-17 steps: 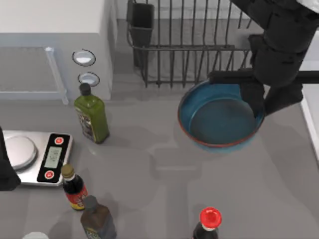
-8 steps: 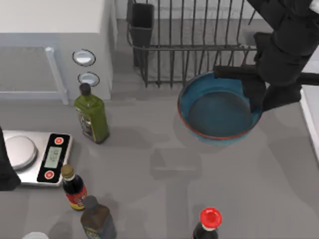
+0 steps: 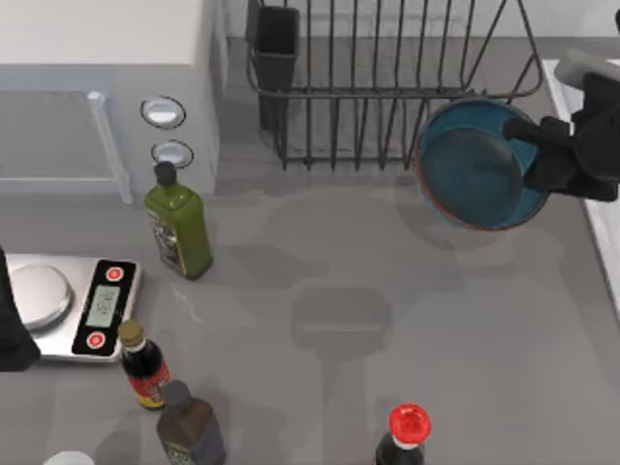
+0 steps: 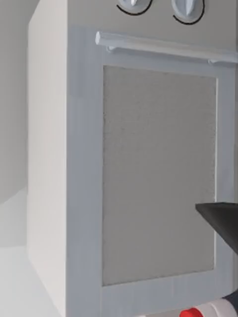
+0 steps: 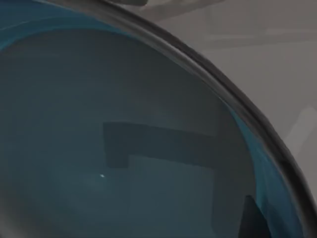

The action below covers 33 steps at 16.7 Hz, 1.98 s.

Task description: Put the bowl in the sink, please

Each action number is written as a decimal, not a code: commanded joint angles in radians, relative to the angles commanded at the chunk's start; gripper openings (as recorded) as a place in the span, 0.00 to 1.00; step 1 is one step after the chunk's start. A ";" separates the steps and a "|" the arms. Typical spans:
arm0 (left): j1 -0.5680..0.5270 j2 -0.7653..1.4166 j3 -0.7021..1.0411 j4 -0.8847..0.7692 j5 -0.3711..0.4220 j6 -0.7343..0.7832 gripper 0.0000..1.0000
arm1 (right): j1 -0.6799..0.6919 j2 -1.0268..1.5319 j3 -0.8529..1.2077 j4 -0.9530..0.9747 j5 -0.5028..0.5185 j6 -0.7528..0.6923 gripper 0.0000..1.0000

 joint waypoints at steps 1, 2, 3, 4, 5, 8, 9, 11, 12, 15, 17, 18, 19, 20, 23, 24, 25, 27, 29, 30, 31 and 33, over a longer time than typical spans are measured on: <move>0.000 0.000 0.000 0.000 0.000 0.000 1.00 | -0.049 -0.007 -0.067 0.116 -0.024 -0.024 0.00; 0.000 0.000 0.000 0.000 0.000 0.000 1.00 | -0.099 -0.016 -0.134 0.236 -0.047 -0.050 0.00; 0.000 0.000 0.000 0.000 0.000 0.000 1.00 | -0.150 -0.026 -0.199 0.357 -0.068 -0.076 0.00; 0.000 0.000 0.000 0.000 0.000 0.000 1.00 | -0.201 -0.039 -0.261 0.478 -0.088 -0.103 0.00; 0.000 0.000 0.000 0.000 0.000 0.000 1.00 | -0.252 -0.054 -0.320 0.598 -0.106 -0.130 0.00; 0.000 0.000 0.000 0.000 0.000 0.000 1.00 | -0.402 -0.114 -0.471 0.938 -0.154 -0.207 0.00; 0.000 0.000 0.000 0.000 0.000 0.000 1.00 | -0.449 -0.138 -0.510 1.036 -0.168 -0.230 0.00; 0.000 0.000 0.000 0.000 0.000 0.000 1.00 | -0.535 -0.189 -0.570 1.204 -0.192 -0.269 0.00; 0.000 0.000 0.000 0.000 0.000 0.000 1.00 | -0.572 -0.213 -0.591 1.272 -0.202 -0.285 0.00; 0.000 0.000 0.000 0.000 0.000 0.000 1.00 | -0.652 -0.272 -0.621 1.412 -0.221 -0.314 0.00; 0.000 0.000 0.000 0.000 0.000 0.000 1.00 | -0.678 -0.290 -0.624 1.452 -0.226 -0.321 0.00; 0.000 0.000 0.000 0.000 0.000 0.000 1.00 | -0.681 -0.292 -0.624 1.457 -0.227 -0.322 0.00; 0.000 0.000 0.000 0.000 0.000 0.000 1.00 | -0.681 -0.292 -0.624 1.457 -0.227 -0.322 0.00; 0.000 0.000 0.000 0.000 0.000 0.000 1.00 | -0.681 -0.292 -0.624 1.457 -0.227 -0.322 0.00; 0.000 0.000 0.000 0.000 0.000 0.000 1.00 | -0.677 -0.286 -0.621 1.457 -0.225 -0.320 0.00; 0.000 0.000 0.000 0.000 0.000 0.000 1.00 | -0.677 -0.274 -0.622 1.469 -0.226 -0.320 0.00; 0.000 0.000 0.000 0.000 0.000 0.000 1.00 | -0.678 -0.252 -0.624 1.492 -0.226 -0.320 0.00; 0.000 0.000 0.000 0.000 0.000 0.000 1.00 | -0.682 -0.176 -0.631 1.569 -0.227 -0.320 0.00; 0.000 0.000 0.000 0.000 0.000 0.000 1.00 | -0.687 -0.066 -0.644 1.690 -0.226 -0.321 0.00; 0.000 0.000 0.000 0.000 0.000 0.000 1.00 | -0.688 -0.004 -0.652 1.764 -0.226 -0.323 0.00; 0.000 0.000 0.000 0.000 0.000 0.000 1.00 | -0.690 0.061 -0.662 1.844 -0.226 -0.324 0.00; 0.000 0.000 0.000 0.000 0.000 0.000 1.00 | -0.690 0.186 -0.683 2.003 -0.224 -0.326 0.00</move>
